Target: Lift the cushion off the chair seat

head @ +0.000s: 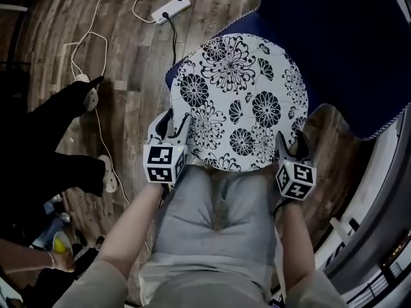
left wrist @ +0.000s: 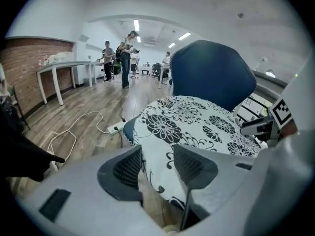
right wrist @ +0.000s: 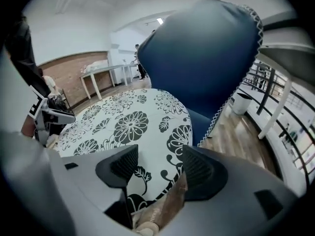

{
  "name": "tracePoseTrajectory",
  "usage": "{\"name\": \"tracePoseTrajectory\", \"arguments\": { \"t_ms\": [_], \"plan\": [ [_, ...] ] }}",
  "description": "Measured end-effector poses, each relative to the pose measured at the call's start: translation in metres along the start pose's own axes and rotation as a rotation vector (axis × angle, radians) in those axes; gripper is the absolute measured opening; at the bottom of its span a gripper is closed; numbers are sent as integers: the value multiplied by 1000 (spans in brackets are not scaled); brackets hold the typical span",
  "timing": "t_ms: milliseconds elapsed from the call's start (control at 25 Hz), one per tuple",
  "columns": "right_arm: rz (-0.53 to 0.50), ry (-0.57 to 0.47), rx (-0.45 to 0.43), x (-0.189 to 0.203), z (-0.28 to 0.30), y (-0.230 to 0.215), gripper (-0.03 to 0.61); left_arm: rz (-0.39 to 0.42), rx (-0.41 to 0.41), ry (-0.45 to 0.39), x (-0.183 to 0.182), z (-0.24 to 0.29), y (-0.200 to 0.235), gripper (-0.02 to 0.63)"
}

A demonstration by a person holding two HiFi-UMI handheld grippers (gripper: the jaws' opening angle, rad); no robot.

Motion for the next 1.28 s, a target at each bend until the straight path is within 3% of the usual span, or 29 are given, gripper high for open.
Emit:
{"name": "tracePoseTrajectory", "arguments": {
  "t_ms": [120, 400, 480, 640, 680, 840, 920, 1080, 1280],
  "plan": [
    [23, 18, 11, 6, 12, -2, 275, -47, 6, 26, 5, 10, 9, 186],
    [28, 1, 115, 7, 17, -3, 336, -58, 72, 77, 16, 24, 7, 186],
    [67, 9, 131, 12, 18, -8, 376, -53, 64, 85, 18, 26, 5, 186],
    [187, 27, 91, 18, 22, -10, 380, -28, 44, 96, 18, 28, 4, 185],
    [189, 31, 71, 17, 23, -6, 364, -33, 45, 99, 18, 29, 4, 177],
    [18, 22, 78, 3, 17, 20, 24, -27, 74, 108, 16, 29, -5, 102],
    [-28, 5, 81, -2, 12, 28, 17, -23, 99, 130, 16, 26, -12, 34],
    [27, -27, 61, -15, -4, 26, 15, -57, 145, 141, 6, 8, -15, 26],
    [-28, -58, 34, -49, -22, 35, 14, 36, 194, 97, -31, -20, -28, 25]
  ]
}}
Point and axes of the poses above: the fingertips, and each gripper's own axes: z forward along the fingers, y to its left, x out of its underside, the point moved 6 cm from there along -z, backward along the fingers, and after that the axes turned 3 degrees about -x, right-handed, at the moved point
